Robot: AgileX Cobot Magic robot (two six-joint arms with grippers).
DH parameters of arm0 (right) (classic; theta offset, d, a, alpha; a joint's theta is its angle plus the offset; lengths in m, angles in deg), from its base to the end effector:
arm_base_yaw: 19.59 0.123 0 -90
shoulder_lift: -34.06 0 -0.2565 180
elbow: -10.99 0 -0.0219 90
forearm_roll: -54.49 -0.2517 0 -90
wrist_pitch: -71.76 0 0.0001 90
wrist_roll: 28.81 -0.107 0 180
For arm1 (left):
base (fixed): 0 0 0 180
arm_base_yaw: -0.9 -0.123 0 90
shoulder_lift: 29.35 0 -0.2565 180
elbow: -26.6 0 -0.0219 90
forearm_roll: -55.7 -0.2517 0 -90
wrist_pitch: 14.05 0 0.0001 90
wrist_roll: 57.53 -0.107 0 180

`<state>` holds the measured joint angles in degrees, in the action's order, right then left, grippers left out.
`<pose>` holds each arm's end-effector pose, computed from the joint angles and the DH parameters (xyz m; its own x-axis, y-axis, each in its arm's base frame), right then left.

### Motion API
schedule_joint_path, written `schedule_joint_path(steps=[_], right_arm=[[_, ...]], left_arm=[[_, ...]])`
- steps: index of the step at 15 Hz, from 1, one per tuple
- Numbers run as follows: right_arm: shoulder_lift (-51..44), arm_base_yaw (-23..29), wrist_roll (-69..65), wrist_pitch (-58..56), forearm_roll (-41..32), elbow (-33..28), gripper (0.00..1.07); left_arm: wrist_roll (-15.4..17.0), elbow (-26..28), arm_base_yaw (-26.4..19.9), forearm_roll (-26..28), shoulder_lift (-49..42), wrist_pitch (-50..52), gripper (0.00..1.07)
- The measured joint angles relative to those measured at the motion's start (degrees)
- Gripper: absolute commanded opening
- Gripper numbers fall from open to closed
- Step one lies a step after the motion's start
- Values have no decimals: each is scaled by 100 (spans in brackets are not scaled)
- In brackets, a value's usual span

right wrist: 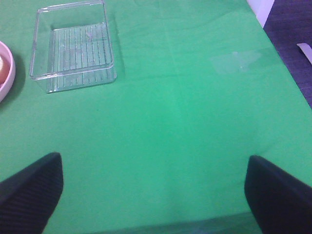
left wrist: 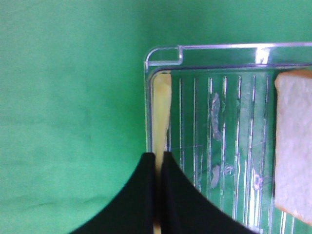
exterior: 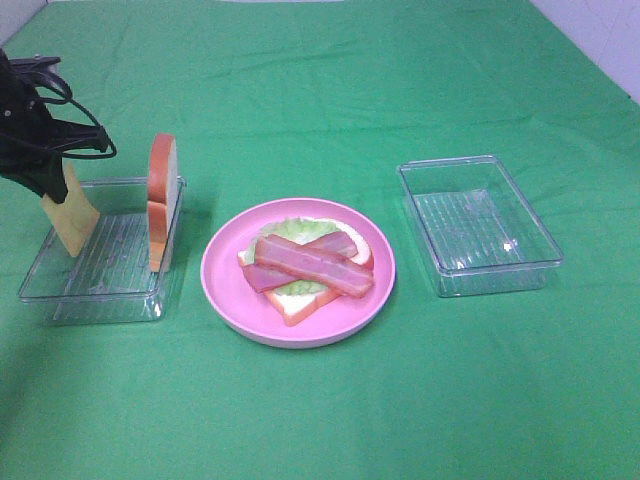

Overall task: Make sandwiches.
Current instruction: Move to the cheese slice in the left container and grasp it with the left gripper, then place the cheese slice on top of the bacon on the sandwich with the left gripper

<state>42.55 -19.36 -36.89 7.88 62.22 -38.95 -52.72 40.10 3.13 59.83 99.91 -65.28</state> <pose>0.0393 -0.0128 0.2548 -0.5217 0.0786 -0.8495 0.1412 0.9900 0.0049 0.4221 -0.0225 0.1279 -0.9718 -0.0908 -0.2174 -0.0742 0.9937 -0.0834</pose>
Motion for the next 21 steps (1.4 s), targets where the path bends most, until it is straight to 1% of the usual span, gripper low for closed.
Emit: schedule_joint_path(steps=[2,5,9,12,13,14,16,20,21], right_arm=[[0,0,0,0,0,0,97],[0,0,0,0,0,0,97],[0,0,0,0,0,0,97],[0,0,0,0,0,0,97],[0,0,0,0,0,0,97],[0,0,0,0,0,0,97],[0,0,0,0,0,0,97],[0,0,0,0,0,0,97],[0,0,0,0,0,0,97]], left_arm=[[17,0,0,0,-29,-6,0],[17,6,0,6,-533,-11,0],[23,413,0,149,-1146,-109,0],[17,739,0,625,-1547,-109,0],[6,779,0,819,-1593,-103,0],[-74,785,6,1014,-1604,-97,0],[-132,785,258,1129,-1581,-52,0],[-138,785,1106,1409,-1570,355,0],[-138,785,1226,1467,-1570,384,0]])
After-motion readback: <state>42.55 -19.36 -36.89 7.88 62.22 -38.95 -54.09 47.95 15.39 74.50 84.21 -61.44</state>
